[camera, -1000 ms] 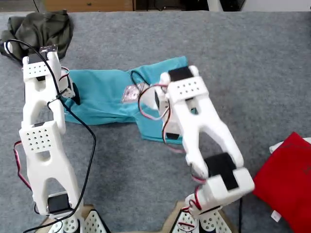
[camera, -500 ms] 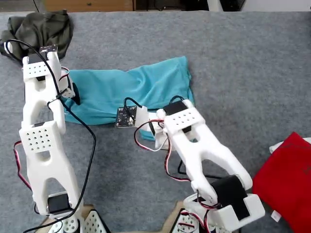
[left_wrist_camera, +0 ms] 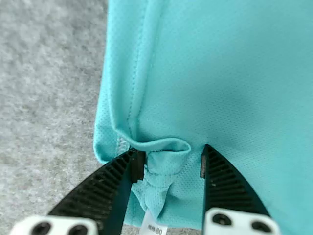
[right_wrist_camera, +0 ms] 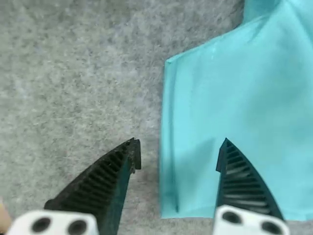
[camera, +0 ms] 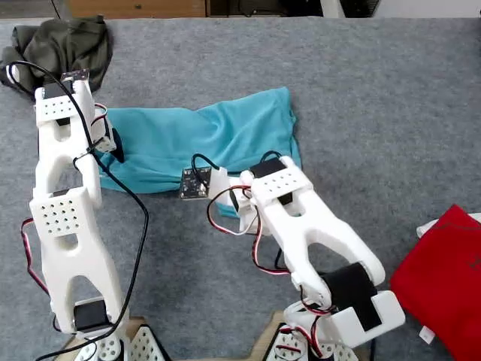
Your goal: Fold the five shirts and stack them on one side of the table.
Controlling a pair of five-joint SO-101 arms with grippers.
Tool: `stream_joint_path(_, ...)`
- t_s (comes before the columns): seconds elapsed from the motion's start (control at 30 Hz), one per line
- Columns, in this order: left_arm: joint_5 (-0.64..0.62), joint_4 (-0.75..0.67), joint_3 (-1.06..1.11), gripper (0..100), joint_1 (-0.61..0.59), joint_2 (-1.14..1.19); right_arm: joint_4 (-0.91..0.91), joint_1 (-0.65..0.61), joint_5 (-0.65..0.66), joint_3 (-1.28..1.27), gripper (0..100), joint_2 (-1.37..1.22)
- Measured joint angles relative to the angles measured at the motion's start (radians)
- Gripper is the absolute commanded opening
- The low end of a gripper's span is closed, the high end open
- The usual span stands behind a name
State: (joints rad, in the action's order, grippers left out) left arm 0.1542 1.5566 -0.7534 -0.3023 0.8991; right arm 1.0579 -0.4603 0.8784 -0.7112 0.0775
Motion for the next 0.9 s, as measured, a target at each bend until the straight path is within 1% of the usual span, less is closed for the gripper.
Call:
stream_joint_path(0.13, 0.000, 0.000, 0.000, 21, 0.000, 0.000, -0.029, 0.000, -0.031, -0.052, 26.3, -0.008)
stream_joint_path(0.37, 0.000, 0.000, 0.000, 21, 0.000, 0.000, -0.114, 0.000, -0.038, -0.094, 25.9, -0.006)
stream_joint_path(0.57, 0.000, 0.000, 0.000, 21, 0.000, 0.000, -0.129, 0.003, -0.043, -0.095, 11.5, -0.006)
stream_joint_path(0.63, 0.000, 0.000, 0.000, 21, 0.000, 0.000, -0.132, 0.008, -0.043, -0.089, 11.1, -0.005)
stream_joint_path(0.9, 0.000, 0.000, 0.000, 21, 0.000, 0.000, -0.143, 0.091, -0.044, -0.054, 10.3, -0.069)
